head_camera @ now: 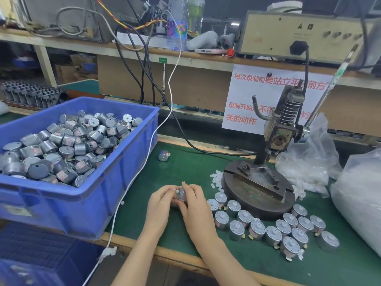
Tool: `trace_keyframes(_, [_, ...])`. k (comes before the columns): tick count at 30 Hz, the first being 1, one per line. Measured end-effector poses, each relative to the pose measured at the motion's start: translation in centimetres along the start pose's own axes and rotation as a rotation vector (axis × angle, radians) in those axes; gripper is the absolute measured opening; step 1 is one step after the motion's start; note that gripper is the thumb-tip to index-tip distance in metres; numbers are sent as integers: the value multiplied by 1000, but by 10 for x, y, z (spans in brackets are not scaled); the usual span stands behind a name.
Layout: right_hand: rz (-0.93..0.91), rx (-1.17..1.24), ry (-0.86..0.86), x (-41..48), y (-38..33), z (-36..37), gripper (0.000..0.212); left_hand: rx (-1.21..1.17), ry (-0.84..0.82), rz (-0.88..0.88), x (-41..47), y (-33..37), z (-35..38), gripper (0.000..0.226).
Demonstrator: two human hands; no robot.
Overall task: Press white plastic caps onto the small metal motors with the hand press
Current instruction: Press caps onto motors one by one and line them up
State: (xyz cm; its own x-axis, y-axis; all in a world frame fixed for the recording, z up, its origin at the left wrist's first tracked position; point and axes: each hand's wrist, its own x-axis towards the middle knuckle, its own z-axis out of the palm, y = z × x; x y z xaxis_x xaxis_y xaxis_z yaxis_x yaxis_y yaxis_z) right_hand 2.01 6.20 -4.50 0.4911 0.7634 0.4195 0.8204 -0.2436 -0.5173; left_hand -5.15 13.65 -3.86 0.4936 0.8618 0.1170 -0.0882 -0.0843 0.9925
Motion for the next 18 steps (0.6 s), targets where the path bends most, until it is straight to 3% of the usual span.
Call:
trace_keyframes(10, [-34,117,-26,-2,2,-11,43,46,50,-28,0,-2,-1,35])
trace_keyframes(14, [-76,126,107,6,11,-49,38,70,48,-1,1,-4,0,39])
trace_keyframes(18, [134,33,218,18,49,-98,37,130,44,31,1,-8,1,39])
